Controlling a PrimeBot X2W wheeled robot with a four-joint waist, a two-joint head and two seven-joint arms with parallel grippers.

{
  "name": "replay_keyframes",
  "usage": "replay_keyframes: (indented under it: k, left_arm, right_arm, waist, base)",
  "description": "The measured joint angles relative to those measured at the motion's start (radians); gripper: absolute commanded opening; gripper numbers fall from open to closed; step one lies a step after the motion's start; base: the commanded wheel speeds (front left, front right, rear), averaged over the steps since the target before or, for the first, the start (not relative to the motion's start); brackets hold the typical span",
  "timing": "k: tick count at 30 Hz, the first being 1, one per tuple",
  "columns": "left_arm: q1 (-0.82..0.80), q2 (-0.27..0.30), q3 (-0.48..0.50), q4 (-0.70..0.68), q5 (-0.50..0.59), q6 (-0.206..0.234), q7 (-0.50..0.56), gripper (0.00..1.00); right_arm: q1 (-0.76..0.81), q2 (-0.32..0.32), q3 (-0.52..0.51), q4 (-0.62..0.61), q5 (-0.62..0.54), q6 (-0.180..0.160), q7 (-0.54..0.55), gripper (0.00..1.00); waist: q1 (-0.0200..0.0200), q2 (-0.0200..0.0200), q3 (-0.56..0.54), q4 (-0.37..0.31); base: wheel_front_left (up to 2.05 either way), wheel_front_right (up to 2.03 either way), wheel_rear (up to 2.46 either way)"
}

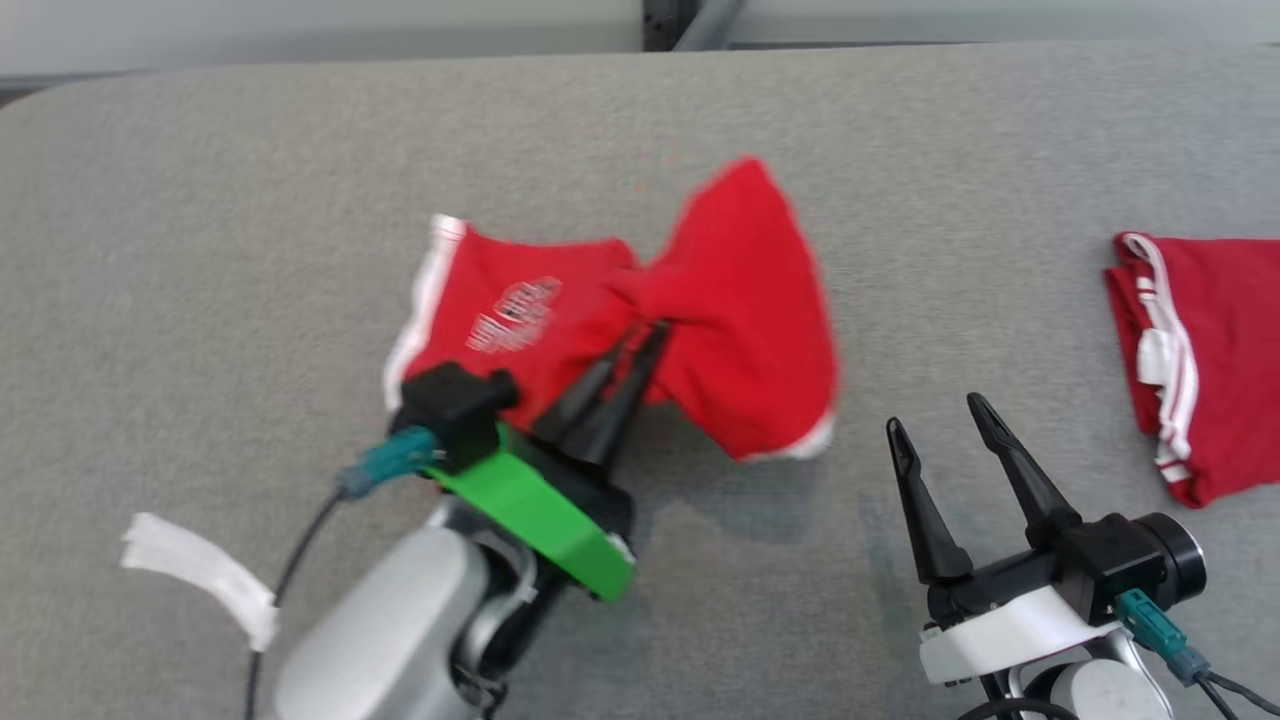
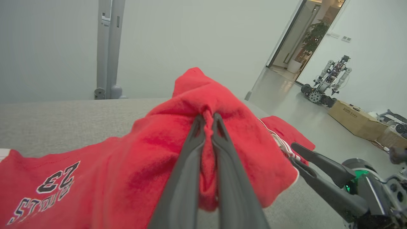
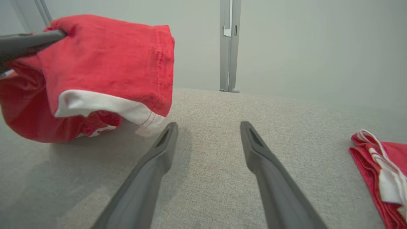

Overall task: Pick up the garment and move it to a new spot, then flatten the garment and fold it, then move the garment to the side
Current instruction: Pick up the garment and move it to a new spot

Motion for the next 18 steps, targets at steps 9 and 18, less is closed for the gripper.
replay_keyframes:
  k: [9,18]
  left_arm:
    - [0.022,-0.123,-0.078,0.218,0.015,0.080,0.052,0.00]
    - [-0.042,-0.188,-0.064,0.625,0.034,0.093,-0.051,0.64]
  right_arm:
    - [0.003,0.021,0.007,0.015,0.009,0.000,0.000,1.00]
    - [0.025,0.031,0.028,0.036,0.018,0.000,0.000,1.00]
  waist:
    - [0.0000,0.0000,-0.035,-0.135]
    - [0.0000,0.0000,-0.054,-0.223]
  base:
    - [0.00,0.00,0.00]
    - [0.00,0.00,0.00]
